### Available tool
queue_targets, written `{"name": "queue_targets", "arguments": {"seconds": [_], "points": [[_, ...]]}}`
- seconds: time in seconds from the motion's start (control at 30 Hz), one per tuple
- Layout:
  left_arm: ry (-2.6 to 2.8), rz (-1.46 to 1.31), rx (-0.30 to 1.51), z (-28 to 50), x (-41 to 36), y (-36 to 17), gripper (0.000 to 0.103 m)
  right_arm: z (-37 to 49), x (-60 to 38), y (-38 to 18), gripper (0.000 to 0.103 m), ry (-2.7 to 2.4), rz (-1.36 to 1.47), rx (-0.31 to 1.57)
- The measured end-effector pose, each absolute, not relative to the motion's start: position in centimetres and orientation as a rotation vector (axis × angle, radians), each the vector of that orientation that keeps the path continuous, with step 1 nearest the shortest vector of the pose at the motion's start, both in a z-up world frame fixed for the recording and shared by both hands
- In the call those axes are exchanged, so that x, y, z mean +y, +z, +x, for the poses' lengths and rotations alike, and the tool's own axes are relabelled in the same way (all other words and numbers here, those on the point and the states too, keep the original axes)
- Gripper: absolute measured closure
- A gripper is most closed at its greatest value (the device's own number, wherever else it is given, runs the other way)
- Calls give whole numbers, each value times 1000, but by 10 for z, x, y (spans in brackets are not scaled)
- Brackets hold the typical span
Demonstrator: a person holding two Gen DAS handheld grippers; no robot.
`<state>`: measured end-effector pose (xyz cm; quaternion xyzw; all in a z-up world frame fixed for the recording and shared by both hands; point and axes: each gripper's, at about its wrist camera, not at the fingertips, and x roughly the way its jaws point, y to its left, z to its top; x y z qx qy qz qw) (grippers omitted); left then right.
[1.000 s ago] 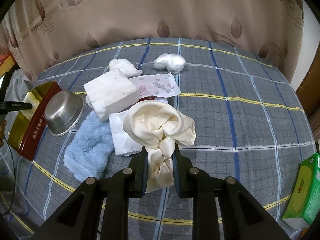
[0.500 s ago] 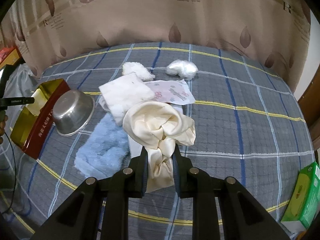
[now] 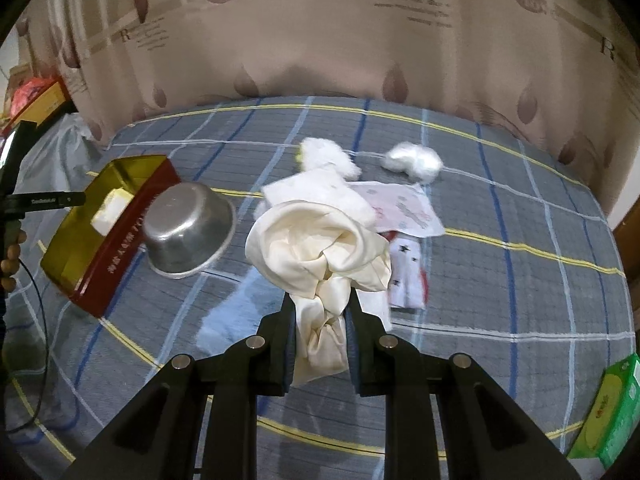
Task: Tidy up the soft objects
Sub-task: 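Carry the sock into the gold tin and open the left tool while right holds cloth, then carry the cream cloth into the gold tin and open the right tool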
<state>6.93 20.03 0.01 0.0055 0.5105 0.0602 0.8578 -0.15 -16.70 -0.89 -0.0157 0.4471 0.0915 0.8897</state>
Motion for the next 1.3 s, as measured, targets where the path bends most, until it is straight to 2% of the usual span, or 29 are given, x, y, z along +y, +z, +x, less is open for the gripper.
{"name": "queue_targets", "arguments": {"seconds": [0.67,1.0,1.3], "points": [[216,-16,1048,21,224,-4,44,26,-19,6,82,556,-141,923],[214,22,1038,8,227,-8,44,69,63,6,82,646,-170,921],[196,-24,1023,1,235,0,44,107,94,-1,81,632,-192,947]]}}
